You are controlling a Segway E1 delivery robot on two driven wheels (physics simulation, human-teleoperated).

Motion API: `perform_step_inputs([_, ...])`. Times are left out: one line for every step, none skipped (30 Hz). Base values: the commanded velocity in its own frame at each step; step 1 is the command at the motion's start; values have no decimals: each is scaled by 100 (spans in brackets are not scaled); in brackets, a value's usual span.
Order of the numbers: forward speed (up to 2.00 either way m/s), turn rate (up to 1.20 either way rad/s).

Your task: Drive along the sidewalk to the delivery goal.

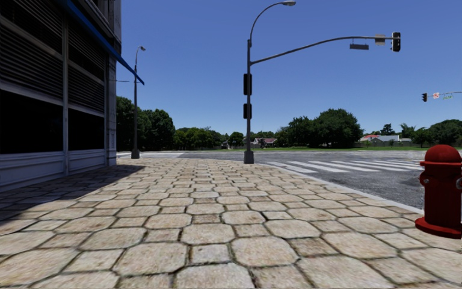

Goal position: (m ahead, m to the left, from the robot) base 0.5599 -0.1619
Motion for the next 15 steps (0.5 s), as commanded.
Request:
perform_step_inputs([117, 0])
perform_step_inputs([117, 0])
perform_step_inputs([117, 0])
perform_step_inputs([117, 0])
perform_step_inputs([117, 0])
perform_step_inputs([117, 0])
perform_step_inputs([117, 0])
perform_step_inputs([112, 0])
perform_step_inputs([0, 0])
perform_step_inputs([0, 0])
perform_step_inputs([0, 0])
perform_step_inputs([0, 0])
perform_step_inputs([0, 0])
perform_step_inputs([0, 0])
perform_step_inputs([0, 0])
